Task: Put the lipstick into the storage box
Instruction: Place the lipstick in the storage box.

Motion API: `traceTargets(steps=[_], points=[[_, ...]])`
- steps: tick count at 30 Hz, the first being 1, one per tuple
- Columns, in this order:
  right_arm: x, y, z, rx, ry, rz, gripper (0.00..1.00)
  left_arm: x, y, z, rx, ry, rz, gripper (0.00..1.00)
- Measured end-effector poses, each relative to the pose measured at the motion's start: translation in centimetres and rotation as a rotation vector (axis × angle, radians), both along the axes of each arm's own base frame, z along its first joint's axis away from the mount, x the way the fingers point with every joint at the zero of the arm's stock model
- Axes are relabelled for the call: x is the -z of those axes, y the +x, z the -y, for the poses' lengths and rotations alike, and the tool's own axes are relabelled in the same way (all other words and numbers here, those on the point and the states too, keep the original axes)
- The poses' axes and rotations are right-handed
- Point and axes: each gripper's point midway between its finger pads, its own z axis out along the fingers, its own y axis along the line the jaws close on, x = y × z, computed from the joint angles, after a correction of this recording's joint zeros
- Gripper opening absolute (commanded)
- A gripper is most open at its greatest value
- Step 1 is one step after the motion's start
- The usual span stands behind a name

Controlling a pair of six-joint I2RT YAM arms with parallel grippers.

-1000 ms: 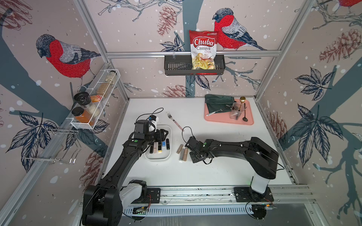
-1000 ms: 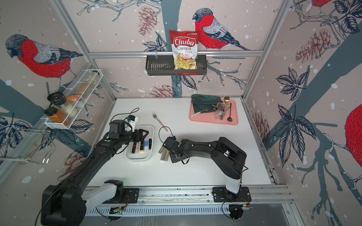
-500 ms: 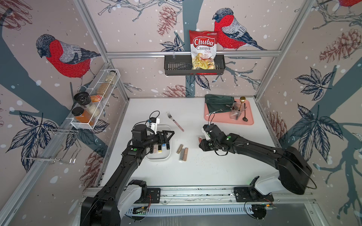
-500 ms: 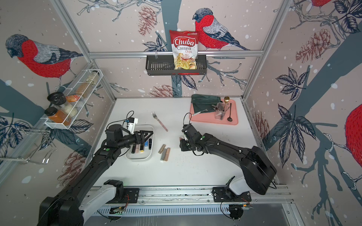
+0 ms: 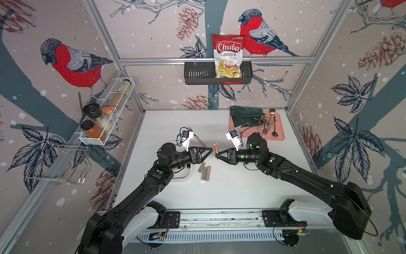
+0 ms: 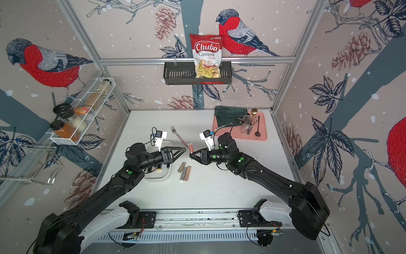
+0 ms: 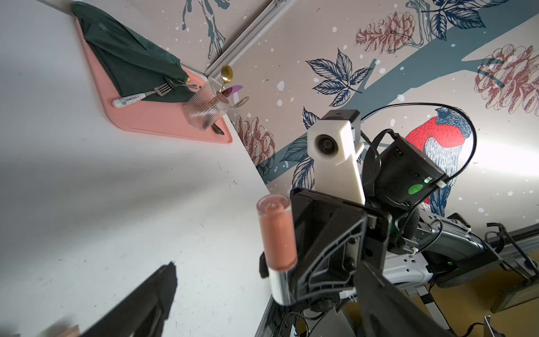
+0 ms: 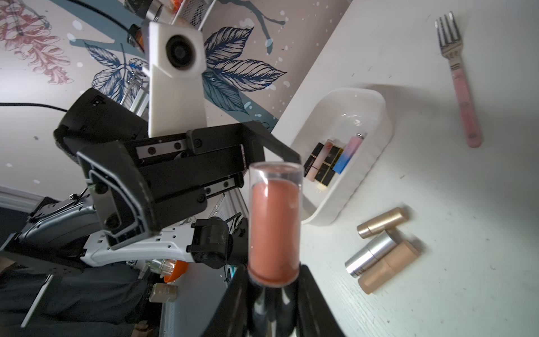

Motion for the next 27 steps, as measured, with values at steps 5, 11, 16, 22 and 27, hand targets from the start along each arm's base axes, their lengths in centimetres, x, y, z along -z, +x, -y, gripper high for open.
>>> traceTargets(steps=[5,11,16,22,27], points=[[-0.6,-1.3,-1.0,-0.052,0.016,0.009,0.2,-0.5,0.2,0.9,0.006,-0.003,0.008,0.84],[-0.6,-1.7,-1.3,-0.067,0.016,0.011,0.2,-0.9,0.4,1.4,0.009,-0.008,0.017,0.62],[-0.6,-1.6,-1.3,-0.061,0.016,0.014,0.2,-0.8,0.2,1.7,0.018,-0.005,0.014,0.61],[-0.6,-1.3,-1.3,-0.046,0.012,0.018,0.2,-0.8,-0.3,2.2,0.051,-0.005,0.014,0.5],[-0.5,-1.1,-1.2,-0.036,0.008,0.017,0.2,-0.6,-0.5,2.4,0.07,0.002,0.012,0.35]])
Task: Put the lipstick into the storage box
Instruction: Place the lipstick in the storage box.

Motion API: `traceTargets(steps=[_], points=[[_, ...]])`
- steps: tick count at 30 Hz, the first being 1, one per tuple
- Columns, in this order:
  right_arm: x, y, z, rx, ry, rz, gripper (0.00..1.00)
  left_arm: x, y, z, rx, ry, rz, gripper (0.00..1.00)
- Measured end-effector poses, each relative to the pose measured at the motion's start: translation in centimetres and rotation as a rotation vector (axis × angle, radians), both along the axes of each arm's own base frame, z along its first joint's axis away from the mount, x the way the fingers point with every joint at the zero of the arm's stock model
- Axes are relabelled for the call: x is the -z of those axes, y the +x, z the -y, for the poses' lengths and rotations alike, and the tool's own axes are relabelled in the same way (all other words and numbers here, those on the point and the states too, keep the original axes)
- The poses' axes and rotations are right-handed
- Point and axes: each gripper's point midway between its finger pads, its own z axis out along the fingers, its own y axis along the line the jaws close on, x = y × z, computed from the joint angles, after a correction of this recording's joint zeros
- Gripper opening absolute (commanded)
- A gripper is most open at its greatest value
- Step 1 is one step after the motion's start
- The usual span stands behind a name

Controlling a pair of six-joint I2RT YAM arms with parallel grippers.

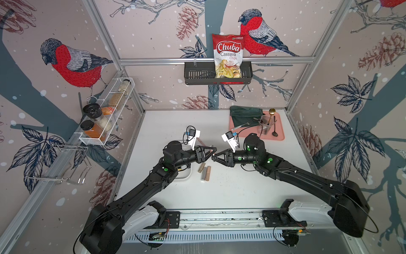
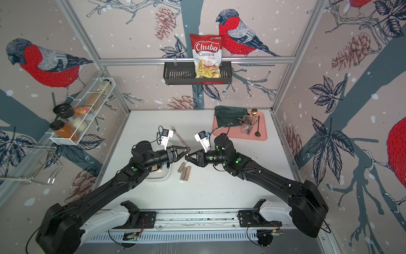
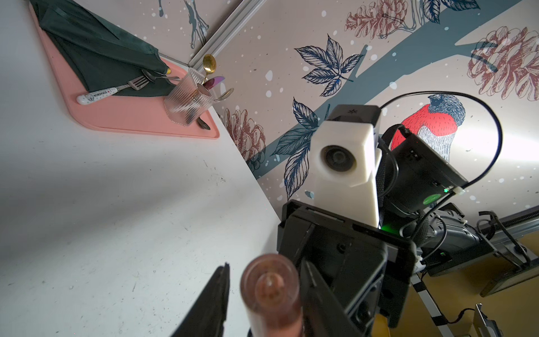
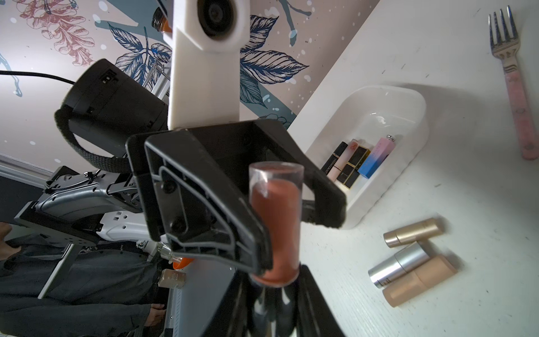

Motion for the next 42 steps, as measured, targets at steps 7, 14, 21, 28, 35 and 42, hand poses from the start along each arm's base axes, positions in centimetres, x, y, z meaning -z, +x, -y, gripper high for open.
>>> traceTargets(steps=[7,14,21,28,35,42], points=[[0.2,0.1,0.2,0.0,-0.009,0.023,0.37,-0.3,-0.3,0.3,0.029,-0.011,-0.016,0.14],[-0.6,1.2,1.2,0.05,0.003,0.031,0.84,0.3,-0.2,0.3,0.024,0.023,-0.022,0.11],[-1.1,2.5,3.8,0.148,0.018,0.061,0.94,-0.2,3.1,-2.2,-0.159,0.191,-0.013,0.11],[1.1,2.9,5.1,0.206,-0.039,0.031,0.95,5.0,6.9,-11.3,-0.496,0.612,-0.11,0.11],[2.6,2.2,4.4,0.197,-0.084,0.013,0.95,10.6,7.0,-18.0,-0.626,0.952,-0.216,0.11],[3.4,1.9,4.3,0.201,-0.116,0.011,0.96,15.7,6.6,-20.5,-0.61,1.109,-0.324,0.11]])
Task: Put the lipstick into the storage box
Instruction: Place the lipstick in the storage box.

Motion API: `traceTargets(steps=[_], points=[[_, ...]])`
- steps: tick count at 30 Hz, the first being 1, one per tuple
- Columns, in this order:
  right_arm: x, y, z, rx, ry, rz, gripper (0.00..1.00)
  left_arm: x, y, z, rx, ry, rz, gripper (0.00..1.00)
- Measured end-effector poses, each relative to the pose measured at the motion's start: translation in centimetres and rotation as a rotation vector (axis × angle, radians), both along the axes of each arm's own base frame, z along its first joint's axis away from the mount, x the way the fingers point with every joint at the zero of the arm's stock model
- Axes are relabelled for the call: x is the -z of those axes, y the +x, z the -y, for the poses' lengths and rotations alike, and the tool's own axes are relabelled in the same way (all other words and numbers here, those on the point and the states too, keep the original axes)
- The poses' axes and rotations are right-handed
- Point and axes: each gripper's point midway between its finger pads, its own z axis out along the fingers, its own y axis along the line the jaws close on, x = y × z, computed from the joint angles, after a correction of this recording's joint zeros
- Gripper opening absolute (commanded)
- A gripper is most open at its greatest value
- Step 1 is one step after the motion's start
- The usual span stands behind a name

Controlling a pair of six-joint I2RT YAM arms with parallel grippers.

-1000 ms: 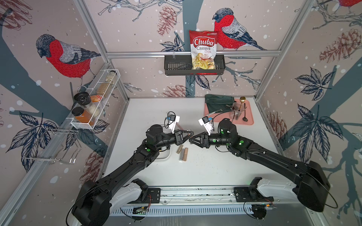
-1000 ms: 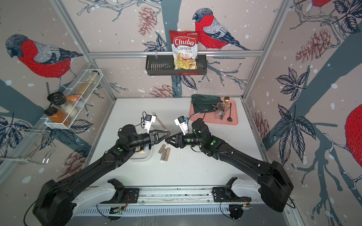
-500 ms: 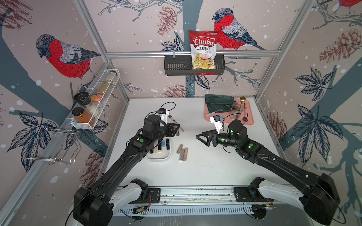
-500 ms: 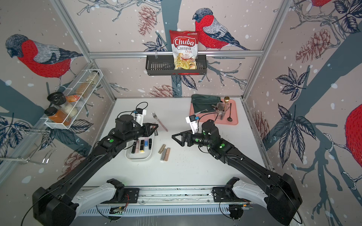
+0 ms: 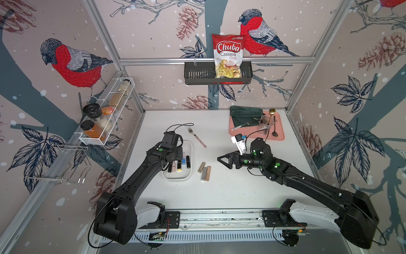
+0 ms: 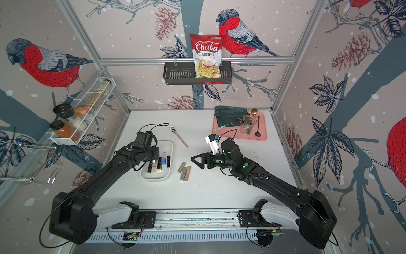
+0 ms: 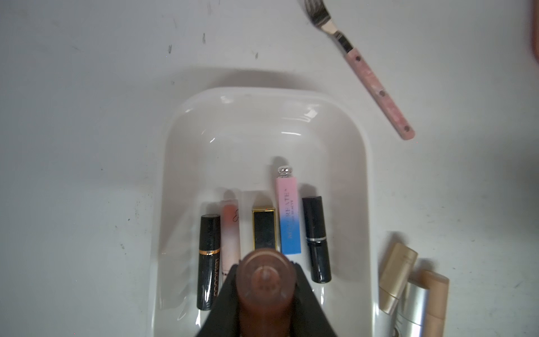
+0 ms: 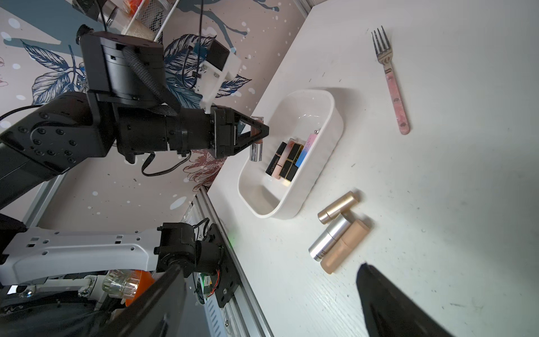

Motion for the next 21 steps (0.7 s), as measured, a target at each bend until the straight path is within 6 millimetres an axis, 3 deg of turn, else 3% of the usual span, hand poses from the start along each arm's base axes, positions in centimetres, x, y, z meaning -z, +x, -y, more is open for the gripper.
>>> traceTargets(steps=[7,21], points=[[0.2,0.0,0.2,0.001,-0.013,0.013,0.96,2.9,0.0,-0.7,-0.014,0.016,-0.083,0.1],[0.5,-0.1,0.4,0.003,-0.024,0.008,0.96,5.0,0.2,-0.5,-0.003,-0.003,-0.143,0.18]])
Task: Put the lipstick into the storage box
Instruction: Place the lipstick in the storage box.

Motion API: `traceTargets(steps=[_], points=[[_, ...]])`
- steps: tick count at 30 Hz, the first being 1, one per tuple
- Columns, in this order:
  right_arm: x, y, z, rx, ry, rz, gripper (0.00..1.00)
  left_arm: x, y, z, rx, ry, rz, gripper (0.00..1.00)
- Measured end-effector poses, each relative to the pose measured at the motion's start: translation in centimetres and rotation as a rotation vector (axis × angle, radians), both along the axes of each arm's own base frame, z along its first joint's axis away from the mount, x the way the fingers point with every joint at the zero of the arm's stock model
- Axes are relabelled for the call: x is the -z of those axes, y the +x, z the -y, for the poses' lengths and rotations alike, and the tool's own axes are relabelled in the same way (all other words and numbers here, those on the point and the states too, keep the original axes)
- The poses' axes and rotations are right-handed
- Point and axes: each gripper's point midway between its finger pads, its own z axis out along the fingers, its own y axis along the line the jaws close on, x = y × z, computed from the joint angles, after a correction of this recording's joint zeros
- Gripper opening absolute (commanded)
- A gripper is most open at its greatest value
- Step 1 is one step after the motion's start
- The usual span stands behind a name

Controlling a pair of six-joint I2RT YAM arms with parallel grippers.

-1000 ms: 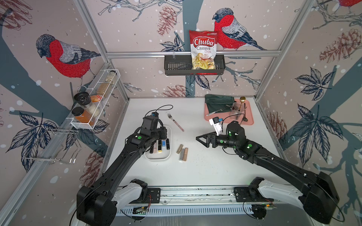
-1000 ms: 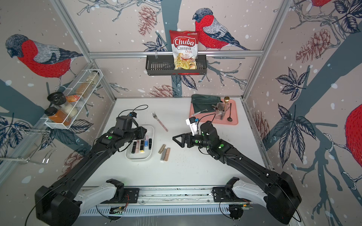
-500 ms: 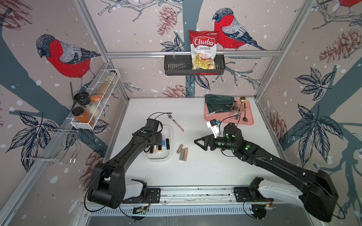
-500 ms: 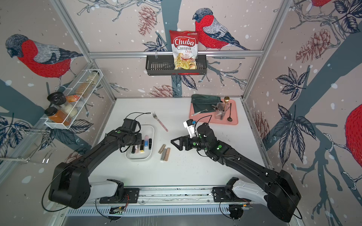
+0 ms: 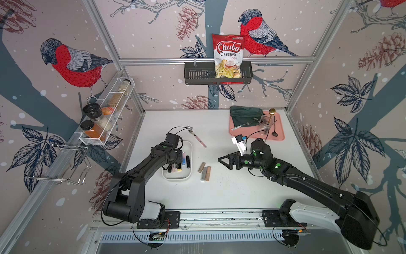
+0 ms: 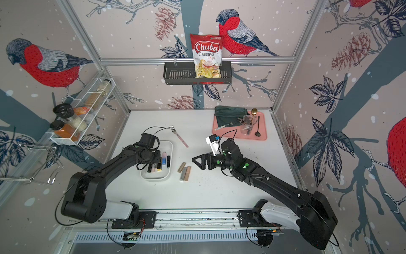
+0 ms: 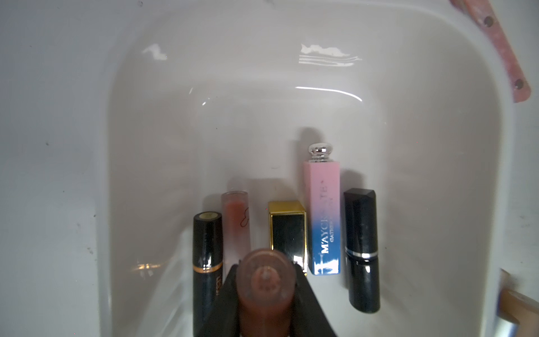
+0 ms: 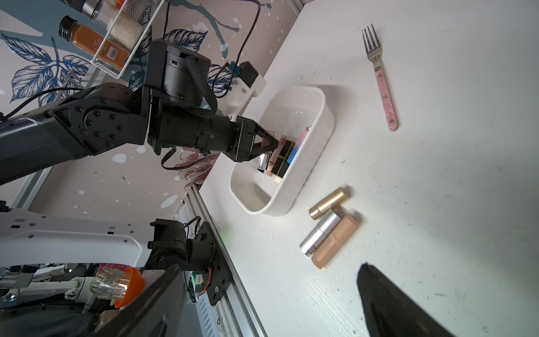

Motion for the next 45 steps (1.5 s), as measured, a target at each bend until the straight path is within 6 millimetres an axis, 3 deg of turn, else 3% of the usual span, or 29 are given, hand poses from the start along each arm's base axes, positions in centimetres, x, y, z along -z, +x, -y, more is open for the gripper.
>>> traceTargets(steps=[8,13,18,29,33,38,45], points=[[0.8,-0.2,-0.4,0.0,-0.029,-0.012,0.96,0.4,0.2,0.1,0.008,-0.002,-0.004,0.31],[2.8,-0.5,-1.4,0.003,-0.116,-0.043,0.96,0.5,0.1,0.2,0.014,-0.007,-0.005,0.39],[4.3,-0.4,-2.3,0.002,-0.186,-0.068,0.96,0.5,0.1,0.3,0.018,-0.019,-0.008,0.41],[9.9,-0.9,-3.9,0.014,-0.43,-0.131,0.96,0.3,0.1,0.9,0.031,-0.052,0.006,0.5],[10.4,-0.9,-4.1,0.018,-0.452,-0.127,0.96,-0.9,0.3,0.9,0.03,-0.059,0.045,0.59],[11.1,-1.0,-3.8,0.028,-0.482,-0.135,0.96,-4.0,0.8,0.5,0.018,-0.083,0.177,0.65],[12.1,-0.8,-4.3,0.036,-0.528,-0.136,0.94,-4.2,0.8,0.8,0.022,-0.133,0.19,0.67]])
